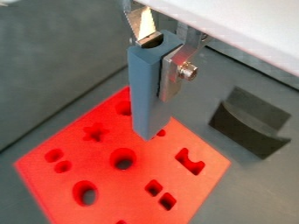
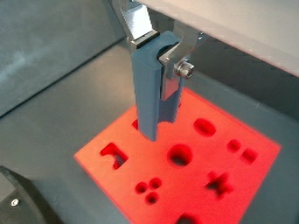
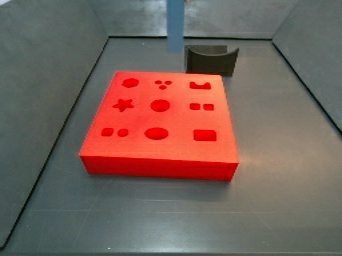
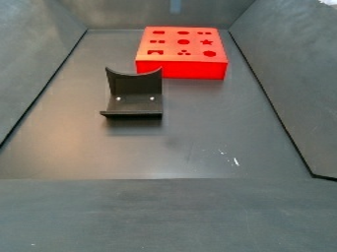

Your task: Insert the arch object.

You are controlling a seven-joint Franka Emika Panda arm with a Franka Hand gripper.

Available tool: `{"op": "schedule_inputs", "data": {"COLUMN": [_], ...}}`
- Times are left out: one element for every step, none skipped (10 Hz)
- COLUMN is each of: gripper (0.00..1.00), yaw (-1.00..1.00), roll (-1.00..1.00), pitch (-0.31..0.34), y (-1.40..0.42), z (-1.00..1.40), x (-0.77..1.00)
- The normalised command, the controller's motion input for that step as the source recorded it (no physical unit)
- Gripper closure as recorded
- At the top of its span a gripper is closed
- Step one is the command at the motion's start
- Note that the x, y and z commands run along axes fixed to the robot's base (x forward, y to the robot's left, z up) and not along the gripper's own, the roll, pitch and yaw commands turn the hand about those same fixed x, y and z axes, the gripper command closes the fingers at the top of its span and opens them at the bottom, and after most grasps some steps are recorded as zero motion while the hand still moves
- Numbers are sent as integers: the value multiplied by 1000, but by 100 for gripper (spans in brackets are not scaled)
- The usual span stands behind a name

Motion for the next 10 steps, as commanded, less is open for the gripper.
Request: {"op": "schedule_inputs", "data": {"gripper": [100, 100, 100, 100, 100, 100, 100, 100, 100, 100], "yaw": [-406, -397, -380, -477, -777, -817, -869, -900, -980, -1000], "roll": [44, 0, -29, -67, -183, -213, -209, -194, -141, -57], "pitch": [44, 13, 0, -13, -90, -116, -121, -110, -94, -83], "y": [469, 511, 526, 477, 171, 103, 23, 0, 0, -3], "z": [-737, -646, -597, -389, -57, 0, 0, 0, -23, -57], "x": [603, 603, 617, 626, 397, 309, 214, 183, 77, 0]}}
